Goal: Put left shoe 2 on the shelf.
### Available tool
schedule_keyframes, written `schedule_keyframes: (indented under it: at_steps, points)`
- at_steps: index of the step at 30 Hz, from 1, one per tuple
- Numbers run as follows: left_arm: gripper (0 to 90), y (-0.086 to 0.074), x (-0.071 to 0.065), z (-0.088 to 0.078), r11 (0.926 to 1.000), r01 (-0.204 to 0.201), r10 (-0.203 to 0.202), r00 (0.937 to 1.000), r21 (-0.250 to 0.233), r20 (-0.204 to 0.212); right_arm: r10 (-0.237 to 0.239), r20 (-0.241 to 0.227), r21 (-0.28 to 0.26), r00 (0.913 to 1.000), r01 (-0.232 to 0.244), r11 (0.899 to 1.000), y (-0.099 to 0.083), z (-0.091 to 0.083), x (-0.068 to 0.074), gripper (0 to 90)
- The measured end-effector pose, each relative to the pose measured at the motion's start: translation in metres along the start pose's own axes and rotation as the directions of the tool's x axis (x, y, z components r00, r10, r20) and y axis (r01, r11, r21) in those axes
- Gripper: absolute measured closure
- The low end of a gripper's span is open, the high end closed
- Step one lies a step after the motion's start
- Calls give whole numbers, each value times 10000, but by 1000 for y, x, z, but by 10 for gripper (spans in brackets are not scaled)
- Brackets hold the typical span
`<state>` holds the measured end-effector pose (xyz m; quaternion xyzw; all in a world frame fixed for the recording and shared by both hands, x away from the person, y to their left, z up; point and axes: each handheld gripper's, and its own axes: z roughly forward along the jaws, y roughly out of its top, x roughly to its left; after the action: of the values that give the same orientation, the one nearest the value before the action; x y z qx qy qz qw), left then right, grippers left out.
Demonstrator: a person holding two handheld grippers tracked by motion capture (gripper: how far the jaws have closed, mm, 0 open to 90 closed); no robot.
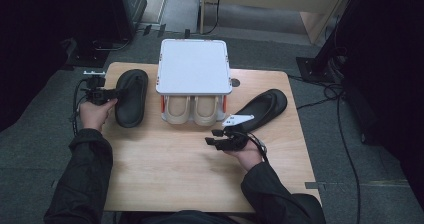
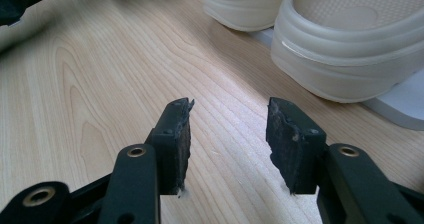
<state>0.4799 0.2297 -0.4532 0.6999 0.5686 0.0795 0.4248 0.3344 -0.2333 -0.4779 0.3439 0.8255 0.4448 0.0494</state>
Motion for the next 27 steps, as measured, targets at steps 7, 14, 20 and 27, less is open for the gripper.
schedule_keyframes:
  at_steps: [7, 14, 20, 27]
  points:
    - [680, 8, -15, -12, 9998, -200, 200, 9998, -67, -11, -59, -62, 16, 10000, 59, 10000, 1, 1, 1, 529]
    - [680, 22, -31, -30, 9979, -511, 514, 9987, -393, 71, -41, -100, -56, 9999, 41, 10000, 2, 2, 0, 529]
    - [679, 44, -43, -38, 9975, -507, 521, 9982, -487, 282, -134, -193, 15, 9997, 134, 9999, 3, 4, 1, 524]
    - [679, 65, -53, -45, 9976, -553, 562, 9982, -419, 205, -99, -99, 13, 9999, 99, 10000, 3, 3, -1, 523]
